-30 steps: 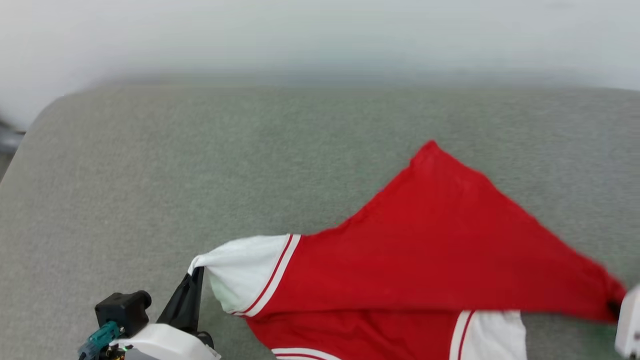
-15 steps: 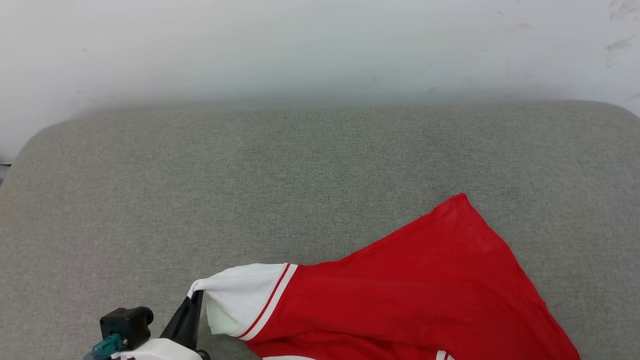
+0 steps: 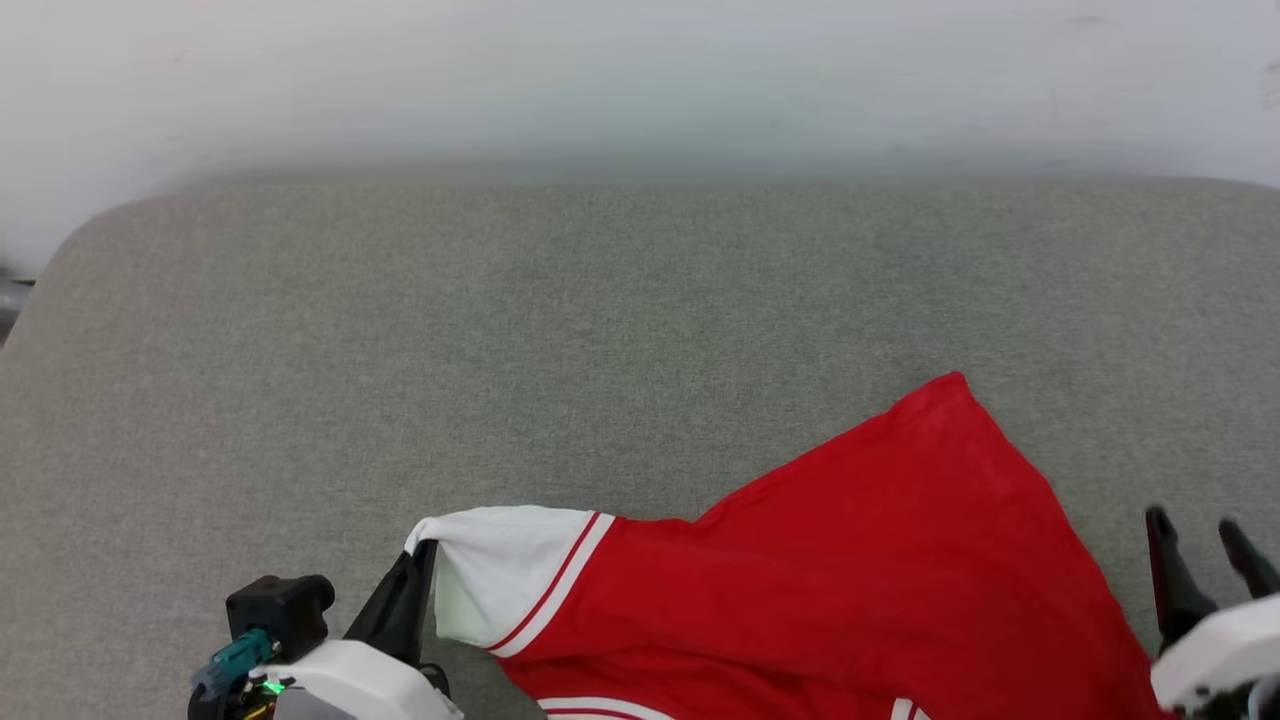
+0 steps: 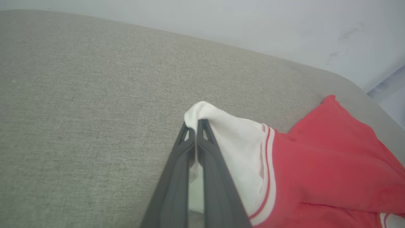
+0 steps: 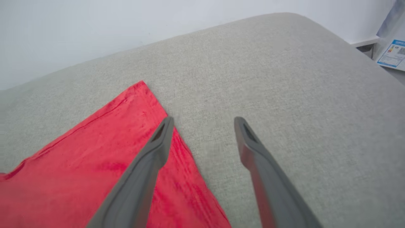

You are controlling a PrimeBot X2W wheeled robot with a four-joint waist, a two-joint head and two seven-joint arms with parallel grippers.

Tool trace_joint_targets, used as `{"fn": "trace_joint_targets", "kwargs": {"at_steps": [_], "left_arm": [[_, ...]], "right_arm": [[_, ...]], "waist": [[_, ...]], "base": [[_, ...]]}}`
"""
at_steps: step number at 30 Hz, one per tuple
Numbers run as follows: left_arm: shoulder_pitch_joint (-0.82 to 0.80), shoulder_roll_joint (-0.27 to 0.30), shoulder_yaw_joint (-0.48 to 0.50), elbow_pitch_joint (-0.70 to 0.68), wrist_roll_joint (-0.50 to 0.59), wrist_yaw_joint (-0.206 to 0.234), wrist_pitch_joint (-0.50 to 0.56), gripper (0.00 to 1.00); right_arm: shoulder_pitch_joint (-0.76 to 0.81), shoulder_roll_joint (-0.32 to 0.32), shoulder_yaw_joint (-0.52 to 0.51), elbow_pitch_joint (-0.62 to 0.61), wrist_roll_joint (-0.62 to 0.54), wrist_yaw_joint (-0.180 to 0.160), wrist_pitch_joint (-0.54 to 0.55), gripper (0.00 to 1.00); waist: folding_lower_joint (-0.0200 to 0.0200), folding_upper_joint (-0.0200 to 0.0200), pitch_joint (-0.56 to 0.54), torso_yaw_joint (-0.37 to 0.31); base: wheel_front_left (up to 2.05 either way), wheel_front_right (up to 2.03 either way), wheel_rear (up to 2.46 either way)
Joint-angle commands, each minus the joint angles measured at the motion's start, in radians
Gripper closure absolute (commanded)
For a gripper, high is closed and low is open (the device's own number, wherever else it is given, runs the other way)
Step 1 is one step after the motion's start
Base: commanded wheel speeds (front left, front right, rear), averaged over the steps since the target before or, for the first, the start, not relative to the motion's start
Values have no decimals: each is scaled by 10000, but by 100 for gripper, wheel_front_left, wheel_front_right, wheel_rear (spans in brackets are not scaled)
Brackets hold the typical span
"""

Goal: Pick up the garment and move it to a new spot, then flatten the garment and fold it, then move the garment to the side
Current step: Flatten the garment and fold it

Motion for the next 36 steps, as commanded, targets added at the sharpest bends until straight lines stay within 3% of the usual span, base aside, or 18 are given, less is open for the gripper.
{"fn": "trace_joint_targets", "kwargs": {"at_steps": [1, 5, 15, 18, 27, 32, 33, 34, 36], "left_arm": [[-202, -26, -12, 44, 36, -46, -62, 100], [-474, -113, -137, 97, 109, -129, -108, 100], [-1438, -526, -545, 352, 276, -527, -308, 100], [-1733, -636, -622, 394, 294, -638, -388, 100], [-2226, -855, -729, 581, 366, -806, -599, 100], [-2338, -925, -739, 779, 352, -860, -733, 100], [-2352, -944, -736, 816, 343, -868, -753, 100], [-2361, -957, -734, 847, 329, -869, -774, 100], [-2357, -973, -725, 926, 302, -873, -790, 100]], "right_arm": [[-596, -294, 192, 318, 41, -4, -171, 0], [-1957, -829, 861, 1339, 273, -4, 235, 0], [-4848, -2825, 3448, 2974, 1388, -4, 4633, 0], [-5519, -3289, 4056, 3183, 1580, -4, 5306, 0], [-6589, -3717, 5373, 4222, 1773, -5, 5791, 0], [-6206, -3502, 6271, 5234, 2394, 12, 7038, 0], [-6131, -3482, 6377, 5362, 2543, 13, 7257, 64], [-6109, -3480, 6458, 5427, 2644, 13, 7371, 100], [-6138, -3552, 6557, 5498, 2776, 13, 7444, 100]], "waist": [[0, -1, 188, 99], [0, -1, 479, 304], [0, -1, 1343, 1101], [0, -1, 1656, 1345], [0, -1, 2367, 1710], [0, -1, 2516, 1784], [0, -1, 2516, 1782], [0, -1, 2508, 1776], [0, -1, 2466, 1759]], "base": [[0, 0, 0], [0, 0, 0], [0, 0, 0], [0, 0, 0], [0, 0, 0], [0, 0, 0], [0, 0, 0], [0, 0, 0], [0, 0, 0]]}}
